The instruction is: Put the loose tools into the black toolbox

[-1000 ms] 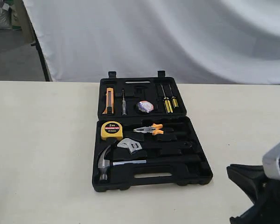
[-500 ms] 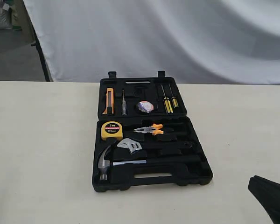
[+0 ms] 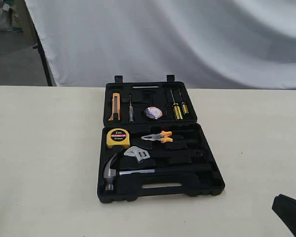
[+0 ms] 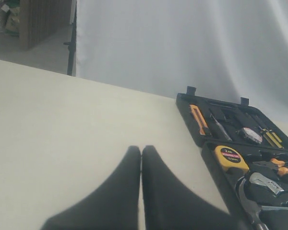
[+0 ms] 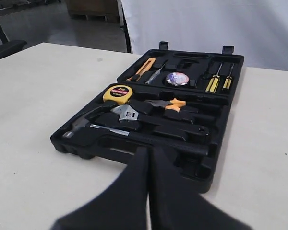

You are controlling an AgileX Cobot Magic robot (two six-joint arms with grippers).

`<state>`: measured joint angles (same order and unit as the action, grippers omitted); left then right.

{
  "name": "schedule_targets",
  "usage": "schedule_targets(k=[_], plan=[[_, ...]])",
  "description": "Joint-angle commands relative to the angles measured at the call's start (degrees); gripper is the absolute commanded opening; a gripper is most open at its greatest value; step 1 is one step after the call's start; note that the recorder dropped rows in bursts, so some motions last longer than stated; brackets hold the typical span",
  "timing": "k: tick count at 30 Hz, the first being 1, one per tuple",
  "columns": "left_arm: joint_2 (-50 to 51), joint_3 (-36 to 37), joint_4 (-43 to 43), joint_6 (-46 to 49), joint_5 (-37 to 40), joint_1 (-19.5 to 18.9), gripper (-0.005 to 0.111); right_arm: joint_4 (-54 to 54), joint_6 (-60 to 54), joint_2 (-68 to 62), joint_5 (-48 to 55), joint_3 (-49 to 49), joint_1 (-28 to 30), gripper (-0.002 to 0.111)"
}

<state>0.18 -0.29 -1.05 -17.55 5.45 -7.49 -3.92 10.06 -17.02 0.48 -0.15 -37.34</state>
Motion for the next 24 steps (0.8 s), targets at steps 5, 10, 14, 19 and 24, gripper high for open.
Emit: schedule_targets(k=[5, 10, 14, 19, 24], plan=[[-0.2, -0.2, -0.3, -0.3, -0.4, -1.5, 0.001, 2.4, 3.8, 13.3, 3.2, 0.1, 17.7, -0.001], [-0.2, -0.2, -0.3, -0.3, -0.4, -1.5, 0.001, 2.3, 2.2, 17.0, 7.6, 0.1, 25.7, -0.001], [-0.2, -0.2, -0.3, -0.3, -0.4, -1.5, 0.001, 2.2, -0.4, 17.0, 9.7, 0.1, 25.8, -0.001], [-0.2, -0.2, -0.3, -0.3, -0.4, -1.5, 0.001, 2.1, -1.5, 17.0, 10.5, 0.1, 25.8, -0.001], [-0.2, -0.2, -0.3, -0.3, -0.4, -1.5, 0.001, 2.1, -1.5, 17.0, 10.3, 0.1, 25.8, -0.001]])
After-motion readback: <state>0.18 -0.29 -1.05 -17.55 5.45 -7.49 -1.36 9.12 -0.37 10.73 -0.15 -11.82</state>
